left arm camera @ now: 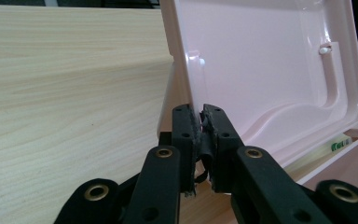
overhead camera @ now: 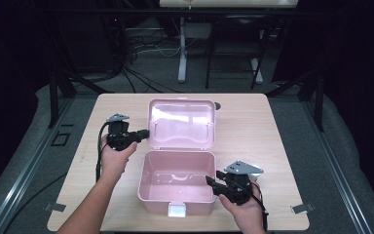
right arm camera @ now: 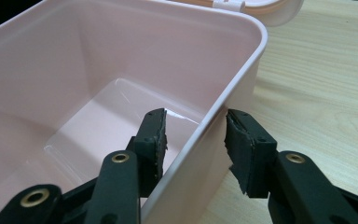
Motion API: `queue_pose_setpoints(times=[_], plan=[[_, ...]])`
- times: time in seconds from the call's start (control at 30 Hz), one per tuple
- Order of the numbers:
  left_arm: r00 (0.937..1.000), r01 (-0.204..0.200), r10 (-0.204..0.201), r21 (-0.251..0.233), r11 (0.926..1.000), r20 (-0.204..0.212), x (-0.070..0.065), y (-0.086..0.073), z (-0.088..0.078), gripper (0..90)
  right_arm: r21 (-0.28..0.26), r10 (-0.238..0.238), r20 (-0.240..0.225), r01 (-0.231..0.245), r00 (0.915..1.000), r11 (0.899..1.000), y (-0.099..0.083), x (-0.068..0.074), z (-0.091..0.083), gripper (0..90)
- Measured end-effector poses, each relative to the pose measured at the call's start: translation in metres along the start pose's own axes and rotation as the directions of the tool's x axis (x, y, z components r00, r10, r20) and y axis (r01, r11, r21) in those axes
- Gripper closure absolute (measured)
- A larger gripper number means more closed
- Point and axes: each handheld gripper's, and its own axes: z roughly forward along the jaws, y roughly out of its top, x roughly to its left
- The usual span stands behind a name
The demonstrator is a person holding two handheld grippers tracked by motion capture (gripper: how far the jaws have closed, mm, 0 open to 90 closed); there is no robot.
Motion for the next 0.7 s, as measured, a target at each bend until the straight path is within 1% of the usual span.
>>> queue_pose_setpoints(times=[0.4, 0.57, 0.6, 0.67, 0.7], plan=[[0.9999, 0.012, -0.012, 0.004, 0.9999, -0.003, 0.0011, -0.0008, 0.0021, 83.5, -0.001, 0.0, 0.001, 0.0, 1.0, 1.0, -0.0001, 0.0002, 0.0, 58.4], [0.9995, 0.031, -0.031, 0.016, 0.9994, -0.005, 0.0016, -0.0004, 0.0027, 84.0, 0.0, 0.001, 0.001, -0.001, 1.0, 1.0, 0.0, 0.0001, 0.0, 58.4], [0.9996, 0.029, -0.029, 0.018, 0.9994, -0.006, 0.0017, -0.0004, 0.0028, 84.5, 0.0, 0.001, 0.0, -0.001, 1.0, 1.0, 0.0, 0.0001, 0.0, 58.4], [0.9998, 0.015, -0.014, 0.03, 0.9994, -0.015, 0.0014, -0.0008, 0.0034, 86.9, -0.001, 0.0, -0.001, 0.0, 1.0, 1.0, -0.0001, 0.0002, 0.0001, 58.3], [1.0, 0.003, -0.002, 0.04, 0.9992, -0.007, 0.0014, -0.0011, 0.0038, 87.5, -0.002, -0.001, -0.001, 0.001, 1.0, 1.0, 0.0, 0.0003, 0.0003, 58.1]])
